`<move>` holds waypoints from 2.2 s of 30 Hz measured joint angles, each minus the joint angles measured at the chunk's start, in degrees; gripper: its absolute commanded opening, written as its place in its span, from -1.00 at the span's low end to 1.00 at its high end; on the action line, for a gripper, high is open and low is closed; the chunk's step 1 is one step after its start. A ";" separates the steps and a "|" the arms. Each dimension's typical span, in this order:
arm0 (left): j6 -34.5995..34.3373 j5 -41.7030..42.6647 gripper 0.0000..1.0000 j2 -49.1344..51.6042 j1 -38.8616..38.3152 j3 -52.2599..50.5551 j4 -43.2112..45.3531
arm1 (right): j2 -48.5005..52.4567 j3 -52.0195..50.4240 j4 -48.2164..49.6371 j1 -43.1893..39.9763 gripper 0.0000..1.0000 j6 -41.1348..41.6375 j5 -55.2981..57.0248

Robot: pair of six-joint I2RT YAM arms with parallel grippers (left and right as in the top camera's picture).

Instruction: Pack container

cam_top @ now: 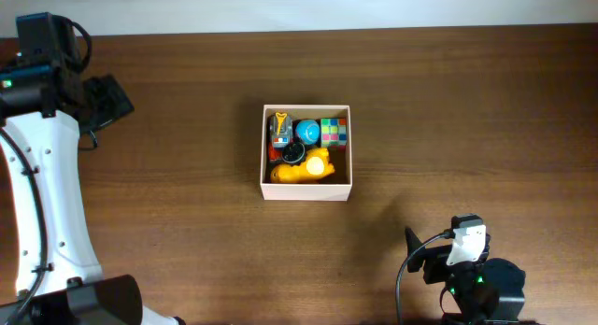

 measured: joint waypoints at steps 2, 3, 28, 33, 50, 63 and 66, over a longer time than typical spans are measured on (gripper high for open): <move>0.00 0.00 0.99 0.00 0.00 0.00 -0.02 | 0.00 0.00 0.00 -0.02 0.97 0.00 0.02; 0.00 0.00 0.99 0.00 0.00 0.00 0.00 | 0.00 0.00 0.00 0.00 0.97 0.00 0.00; 11.41 -0.68 0.99 -29.35 0.00 -19.37 21.79 | -0.04 -0.02 -0.04 -0.02 0.97 -0.02 0.00; 15.28 5.42 0.99 -43.80 -0.26 -38.21 30.80 | -0.04 -0.09 -0.02 -0.02 0.97 -0.02 0.00; 16.92 10.84 0.99 -85.15 -5.92 -83.34 36.81 | -0.11 -0.09 -0.02 -0.02 0.97 -0.02 0.00; 16.92 11.26 0.98 -92.37 -10.01 -95.60 42.10 | -0.11 -0.09 0.00 -0.02 0.97 0.00 0.00; 16.94 11.26 0.98 -92.52 -11.04 -96.94 42.23 | -0.11 -0.09 0.00 -0.02 0.97 0.02 0.00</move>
